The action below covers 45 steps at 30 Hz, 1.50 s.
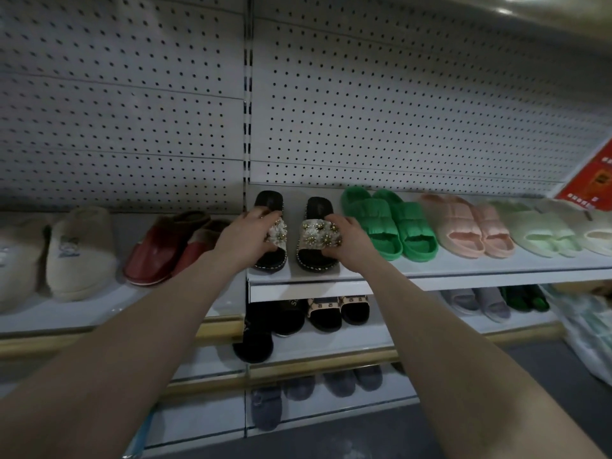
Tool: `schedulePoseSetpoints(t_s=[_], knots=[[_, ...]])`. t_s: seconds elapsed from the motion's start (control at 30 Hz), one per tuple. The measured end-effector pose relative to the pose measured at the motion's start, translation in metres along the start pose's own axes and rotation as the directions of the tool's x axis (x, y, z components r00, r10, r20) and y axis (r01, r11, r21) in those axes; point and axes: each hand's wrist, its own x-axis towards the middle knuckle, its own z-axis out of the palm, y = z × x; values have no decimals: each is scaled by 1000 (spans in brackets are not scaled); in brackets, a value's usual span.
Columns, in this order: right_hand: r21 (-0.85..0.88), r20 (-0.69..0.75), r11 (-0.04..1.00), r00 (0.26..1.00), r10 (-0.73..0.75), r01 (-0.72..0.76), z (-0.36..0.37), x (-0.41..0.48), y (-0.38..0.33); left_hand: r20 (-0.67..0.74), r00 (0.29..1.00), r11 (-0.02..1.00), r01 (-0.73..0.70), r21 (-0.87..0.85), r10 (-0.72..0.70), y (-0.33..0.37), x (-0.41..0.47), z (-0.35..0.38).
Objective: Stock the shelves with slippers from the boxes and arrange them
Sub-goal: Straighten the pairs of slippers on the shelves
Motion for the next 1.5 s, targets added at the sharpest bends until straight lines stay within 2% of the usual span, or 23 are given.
schedulePoseSetpoints(t_s=[0.33, 0.9, 1.03, 1.23, 1.5], knots=[[-54, 44, 995, 996, -84, 86, -11, 18, 11, -42, 999, 999, -2, 46, 4, 17, 24, 11], [-74, 39, 987, 989, -142, 145, -16, 52, 22, -82, 997, 1000, -5, 7, 6, 18, 53, 18], [-61, 31, 990, 991, -129, 131, -14, 54, 24, -48, 999, 1000, 5, -15, -6, 17, 55, 19], [-55, 52, 984, 985, -168, 170, -16, 53, 24, -43, 999, 1000, -15, 18, 15, 17, 54, 17], [22, 79, 990, 987, -141, 139, -16, 51, 22, -7, 1000, 997, -2, 75, 2, 13, 52, 18]])
